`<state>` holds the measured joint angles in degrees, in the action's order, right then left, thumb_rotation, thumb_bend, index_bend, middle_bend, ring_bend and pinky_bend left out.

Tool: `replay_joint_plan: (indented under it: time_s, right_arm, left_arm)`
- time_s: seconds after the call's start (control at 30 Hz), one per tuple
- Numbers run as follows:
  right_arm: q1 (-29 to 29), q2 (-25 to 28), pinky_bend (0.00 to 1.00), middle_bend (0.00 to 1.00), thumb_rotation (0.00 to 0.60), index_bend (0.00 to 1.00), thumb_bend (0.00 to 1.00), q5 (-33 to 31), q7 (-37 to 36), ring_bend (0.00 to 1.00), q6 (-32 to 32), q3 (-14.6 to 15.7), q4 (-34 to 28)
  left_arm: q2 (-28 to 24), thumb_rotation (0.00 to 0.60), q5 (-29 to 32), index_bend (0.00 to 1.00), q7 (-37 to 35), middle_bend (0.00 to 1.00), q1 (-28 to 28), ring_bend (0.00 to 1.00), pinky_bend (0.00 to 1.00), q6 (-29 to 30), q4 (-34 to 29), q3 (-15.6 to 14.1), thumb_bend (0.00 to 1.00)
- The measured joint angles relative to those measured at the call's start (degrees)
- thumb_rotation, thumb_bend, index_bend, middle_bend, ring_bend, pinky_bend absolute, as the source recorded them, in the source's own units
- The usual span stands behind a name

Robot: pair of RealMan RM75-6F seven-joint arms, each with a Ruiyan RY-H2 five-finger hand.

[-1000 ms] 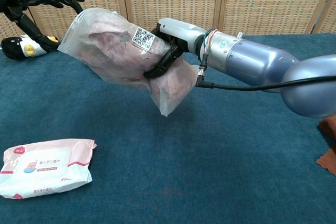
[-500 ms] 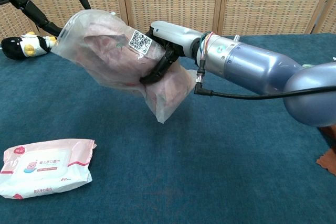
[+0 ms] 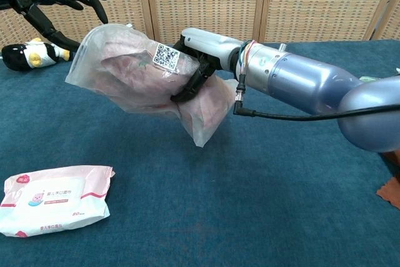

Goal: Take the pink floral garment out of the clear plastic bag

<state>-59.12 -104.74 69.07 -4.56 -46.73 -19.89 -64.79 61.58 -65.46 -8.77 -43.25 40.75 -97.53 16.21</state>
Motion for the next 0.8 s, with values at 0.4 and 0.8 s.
replay_joint_plan:
  time_s: [0.4,0.8]
  right_arm:
    - [0.3,0.5,0.69,0.65,0.6,0.63,0.6,-0.6,-0.7,0.61,0.2,-0.1,-0.2]
    - [0.4,1.1,0.69,0.65,0.6,0.63,0.6,-1.3,-1.6,0.61,-0.1,-0.9,-2.0]
  left_arm:
    - [2.6,0.6,0.7,0.34,1.0,0.0,-1.5,0.0,0.0,-0.2,0.9,-1.3,0.23]
    - [7.5,0.6,2.6,0.34,3.5,0.0,-4.0,0.0,0.0,-0.4,2.9,-2.1,0.23]
